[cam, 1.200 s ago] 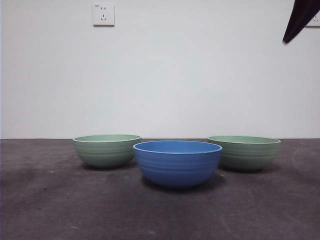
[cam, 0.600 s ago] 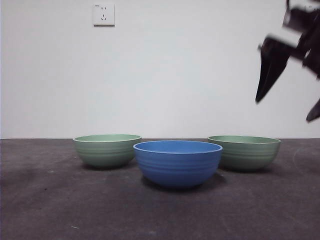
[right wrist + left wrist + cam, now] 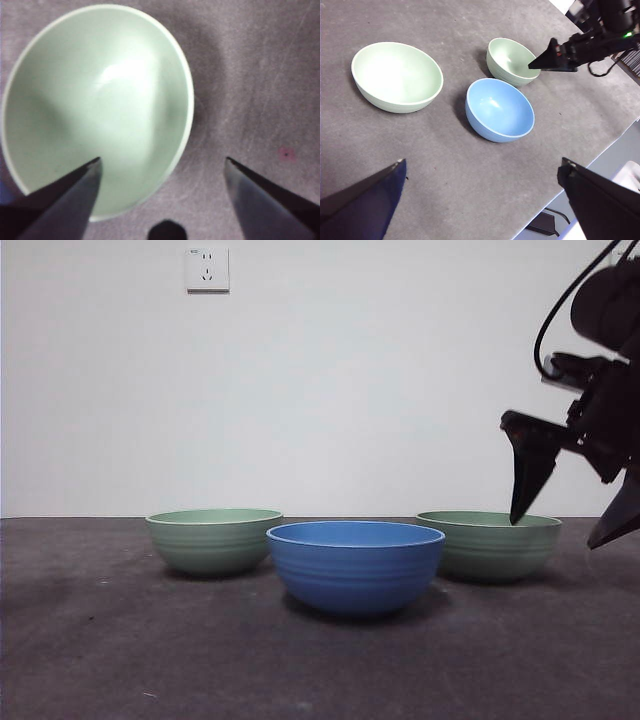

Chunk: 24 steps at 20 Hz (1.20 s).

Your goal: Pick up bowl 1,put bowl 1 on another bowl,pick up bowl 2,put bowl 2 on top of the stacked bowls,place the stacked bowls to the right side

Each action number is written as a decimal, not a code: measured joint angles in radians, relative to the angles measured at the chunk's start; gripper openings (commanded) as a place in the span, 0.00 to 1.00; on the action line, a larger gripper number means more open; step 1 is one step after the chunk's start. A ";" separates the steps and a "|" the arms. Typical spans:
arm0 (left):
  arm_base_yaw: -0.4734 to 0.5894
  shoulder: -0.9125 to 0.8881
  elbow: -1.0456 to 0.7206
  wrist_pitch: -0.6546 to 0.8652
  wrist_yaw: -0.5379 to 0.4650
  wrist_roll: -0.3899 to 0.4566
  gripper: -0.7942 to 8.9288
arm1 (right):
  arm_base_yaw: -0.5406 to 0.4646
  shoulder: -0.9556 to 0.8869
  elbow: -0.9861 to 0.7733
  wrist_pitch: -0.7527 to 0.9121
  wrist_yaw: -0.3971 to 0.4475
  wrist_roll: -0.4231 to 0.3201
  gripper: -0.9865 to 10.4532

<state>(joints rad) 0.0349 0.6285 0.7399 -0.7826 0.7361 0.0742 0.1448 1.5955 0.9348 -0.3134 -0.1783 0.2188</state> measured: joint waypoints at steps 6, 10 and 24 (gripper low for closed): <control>0.000 0.000 0.000 -0.003 -0.001 0.000 0.72 | -0.001 0.036 0.000 0.051 -0.001 0.003 0.18; 0.000 0.000 0.000 -0.003 -0.001 0.000 0.72 | -0.001 0.036 0.000 0.075 0.002 0.006 0.08; 0.000 0.000 0.000 -0.004 -0.012 0.000 0.72 | 0.084 -0.189 0.052 -0.033 -0.054 -0.002 0.08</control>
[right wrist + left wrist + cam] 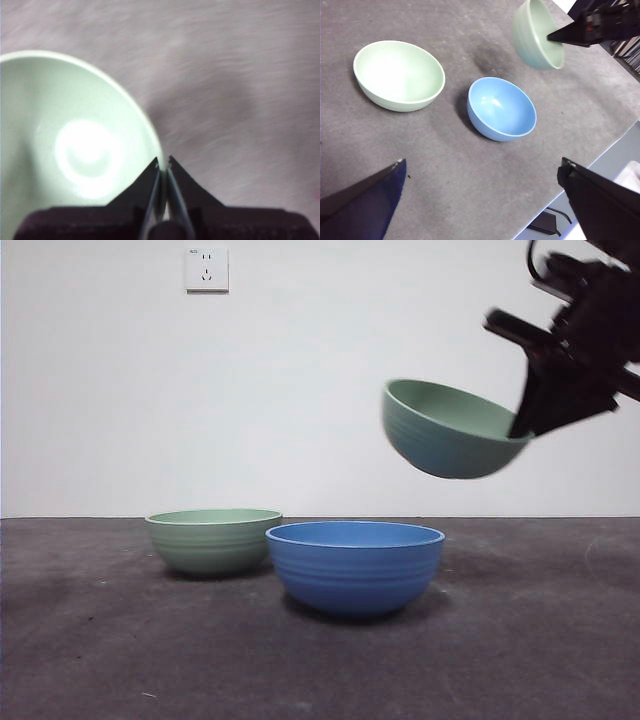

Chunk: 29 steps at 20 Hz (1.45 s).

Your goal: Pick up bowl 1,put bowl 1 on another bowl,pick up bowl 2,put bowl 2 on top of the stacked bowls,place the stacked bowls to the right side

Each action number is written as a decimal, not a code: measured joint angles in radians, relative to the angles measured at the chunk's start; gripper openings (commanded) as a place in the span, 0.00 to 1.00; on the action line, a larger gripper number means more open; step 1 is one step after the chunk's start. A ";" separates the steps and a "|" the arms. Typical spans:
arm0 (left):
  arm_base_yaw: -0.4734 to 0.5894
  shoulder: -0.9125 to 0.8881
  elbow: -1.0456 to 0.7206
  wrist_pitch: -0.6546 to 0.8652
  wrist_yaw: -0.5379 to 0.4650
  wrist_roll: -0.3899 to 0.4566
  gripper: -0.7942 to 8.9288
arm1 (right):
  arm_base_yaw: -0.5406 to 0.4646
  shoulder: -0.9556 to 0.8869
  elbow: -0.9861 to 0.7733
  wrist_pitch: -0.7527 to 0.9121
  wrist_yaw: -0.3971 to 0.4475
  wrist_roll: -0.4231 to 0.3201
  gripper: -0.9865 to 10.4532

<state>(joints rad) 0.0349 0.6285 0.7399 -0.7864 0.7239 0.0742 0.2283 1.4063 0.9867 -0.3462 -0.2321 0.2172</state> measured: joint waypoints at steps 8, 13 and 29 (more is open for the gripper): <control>-0.035 0.000 0.000 -0.006 -0.018 0.000 0.72 | 0.200 0.064 0.175 -0.201 0.075 -0.061 0.08; -0.062 0.000 0.000 -0.007 -0.028 0.000 0.72 | 0.229 0.177 0.183 -0.223 0.112 -0.078 0.08; -0.101 0.068 0.000 -0.031 -0.119 0.000 0.72 | 0.296 0.278 0.183 -0.241 0.128 -0.083 0.23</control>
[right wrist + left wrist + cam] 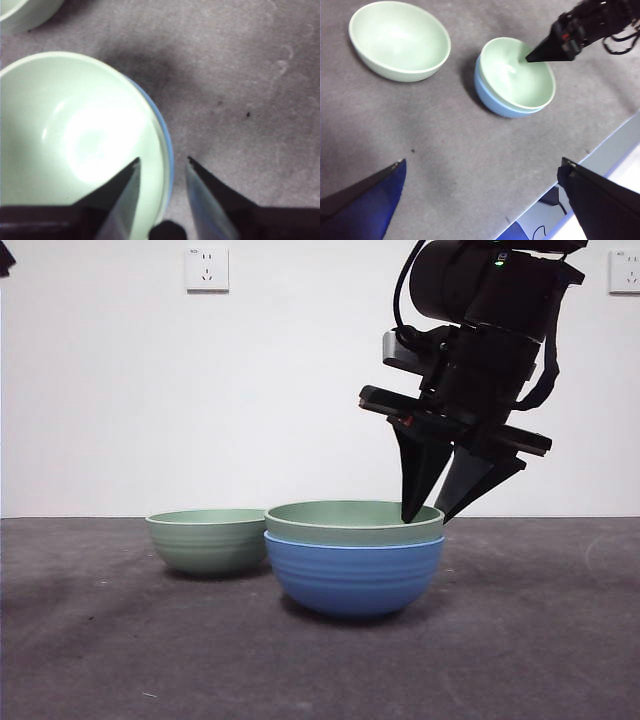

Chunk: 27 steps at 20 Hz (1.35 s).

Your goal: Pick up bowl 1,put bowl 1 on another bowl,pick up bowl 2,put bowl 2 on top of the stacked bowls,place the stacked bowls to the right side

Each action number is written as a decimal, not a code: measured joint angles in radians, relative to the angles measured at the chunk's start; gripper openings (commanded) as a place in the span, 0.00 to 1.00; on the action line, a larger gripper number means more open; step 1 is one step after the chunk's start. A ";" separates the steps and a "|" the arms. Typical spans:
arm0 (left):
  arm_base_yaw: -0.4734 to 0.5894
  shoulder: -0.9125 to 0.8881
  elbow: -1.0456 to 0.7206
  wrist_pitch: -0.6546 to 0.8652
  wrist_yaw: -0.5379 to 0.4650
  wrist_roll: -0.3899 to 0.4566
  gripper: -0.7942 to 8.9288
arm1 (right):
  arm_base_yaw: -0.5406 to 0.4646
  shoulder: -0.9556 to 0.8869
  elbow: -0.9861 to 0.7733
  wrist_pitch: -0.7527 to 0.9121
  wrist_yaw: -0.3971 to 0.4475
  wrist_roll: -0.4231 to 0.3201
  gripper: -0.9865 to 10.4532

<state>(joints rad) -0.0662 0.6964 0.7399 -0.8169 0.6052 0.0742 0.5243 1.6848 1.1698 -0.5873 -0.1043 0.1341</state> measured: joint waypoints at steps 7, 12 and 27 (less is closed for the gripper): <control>-0.042 0.163 0.000 0.164 -0.082 -0.039 0.72 | 0.012 -0.138 0.105 -0.082 0.000 -0.005 0.23; -0.088 0.391 0.013 0.431 -0.180 -0.173 0.72 | 0.012 -0.374 0.130 -0.143 0.003 -0.023 0.23; -0.146 1.091 0.537 0.381 -0.426 -0.220 0.64 | 0.012 -0.677 0.130 -0.389 0.003 -0.029 0.23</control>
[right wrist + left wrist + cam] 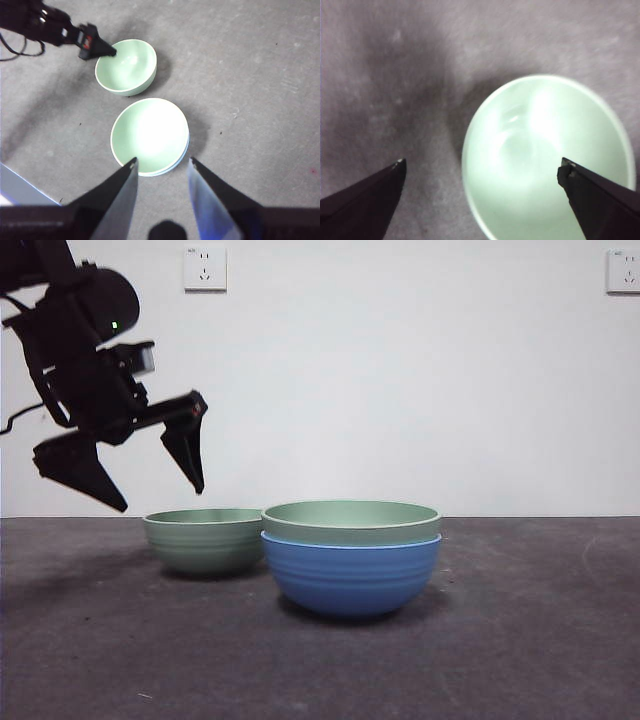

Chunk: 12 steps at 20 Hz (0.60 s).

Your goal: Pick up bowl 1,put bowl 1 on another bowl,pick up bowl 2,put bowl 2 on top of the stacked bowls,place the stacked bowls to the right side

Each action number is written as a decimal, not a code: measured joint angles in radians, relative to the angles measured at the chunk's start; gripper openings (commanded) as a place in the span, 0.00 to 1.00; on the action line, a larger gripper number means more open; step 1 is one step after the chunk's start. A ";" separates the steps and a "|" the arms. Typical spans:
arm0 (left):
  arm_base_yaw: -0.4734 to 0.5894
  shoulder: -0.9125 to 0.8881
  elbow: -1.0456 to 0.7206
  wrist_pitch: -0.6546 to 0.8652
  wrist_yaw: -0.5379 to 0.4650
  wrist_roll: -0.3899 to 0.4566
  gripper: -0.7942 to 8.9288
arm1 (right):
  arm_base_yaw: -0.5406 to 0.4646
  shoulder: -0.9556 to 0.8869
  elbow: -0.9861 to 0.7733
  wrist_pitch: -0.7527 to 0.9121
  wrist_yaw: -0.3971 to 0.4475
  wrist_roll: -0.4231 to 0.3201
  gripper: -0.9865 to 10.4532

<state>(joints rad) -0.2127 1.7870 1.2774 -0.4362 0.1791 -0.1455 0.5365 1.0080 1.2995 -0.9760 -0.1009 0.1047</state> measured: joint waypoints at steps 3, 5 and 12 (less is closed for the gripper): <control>-0.002 0.009 0.000 -0.008 -0.020 -0.005 0.63 | 0.000 -0.002 0.000 0.000 0.000 0.000 0.23; -0.002 0.009 0.000 -0.029 -0.020 -0.005 0.53 | 0.000 -0.002 0.000 0.000 0.000 0.000 0.23; -0.007 0.045 0.000 -0.089 -0.020 -0.005 0.33 | 0.000 -0.005 0.000 0.000 0.000 0.000 0.23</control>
<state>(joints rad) -0.2199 1.8317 1.2774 -0.5247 0.1589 -0.1509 0.5365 1.0031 1.2995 -0.9764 -0.1009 0.1043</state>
